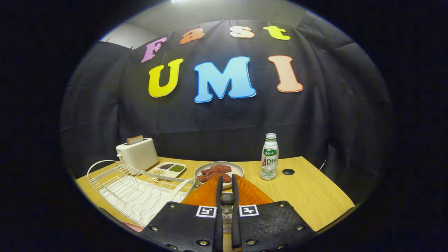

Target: Take the plate from the dish rack, then take the spoon from the basket and place it into the plate.

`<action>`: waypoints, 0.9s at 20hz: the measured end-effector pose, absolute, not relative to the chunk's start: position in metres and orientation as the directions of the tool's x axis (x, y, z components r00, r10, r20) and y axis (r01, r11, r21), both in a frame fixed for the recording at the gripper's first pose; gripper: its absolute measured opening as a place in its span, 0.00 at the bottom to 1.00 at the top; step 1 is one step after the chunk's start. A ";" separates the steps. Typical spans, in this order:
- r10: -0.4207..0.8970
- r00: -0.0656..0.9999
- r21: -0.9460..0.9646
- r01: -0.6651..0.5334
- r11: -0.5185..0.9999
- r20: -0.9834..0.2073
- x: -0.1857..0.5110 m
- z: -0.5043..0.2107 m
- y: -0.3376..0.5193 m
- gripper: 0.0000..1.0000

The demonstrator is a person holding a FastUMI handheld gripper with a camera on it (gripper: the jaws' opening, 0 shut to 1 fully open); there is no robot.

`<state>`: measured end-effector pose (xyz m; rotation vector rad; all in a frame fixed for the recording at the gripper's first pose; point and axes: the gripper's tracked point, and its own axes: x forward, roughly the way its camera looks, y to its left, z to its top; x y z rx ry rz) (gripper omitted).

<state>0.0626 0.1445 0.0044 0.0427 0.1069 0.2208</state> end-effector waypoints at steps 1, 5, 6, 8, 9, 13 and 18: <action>0.213 0.972 0.051 -0.209 0.977 -0.097 0.060 0.012 0.140 0.09; 0.213 0.974 0.024 -0.212 0.977 -0.072 0.043 0.050 0.133 0.09; 0.221 0.973 0.016 -0.220 0.975 -0.063 0.035 0.060 0.134 0.09; 0.233 0.971 0.001 -0.234 0.972 -0.054 0.014 0.075 0.137 0.09; 0.247 0.968 0.003 -0.247 0.969 -0.044 0.001 0.082 0.142 0.09; 0.306 0.952 -0.002 -0.306 0.952 -0.021 -0.048 0.102 0.170 0.09; 0.421 0.904 0.020 -0.421 0.907 -0.070 -0.094 0.075 0.219 0.09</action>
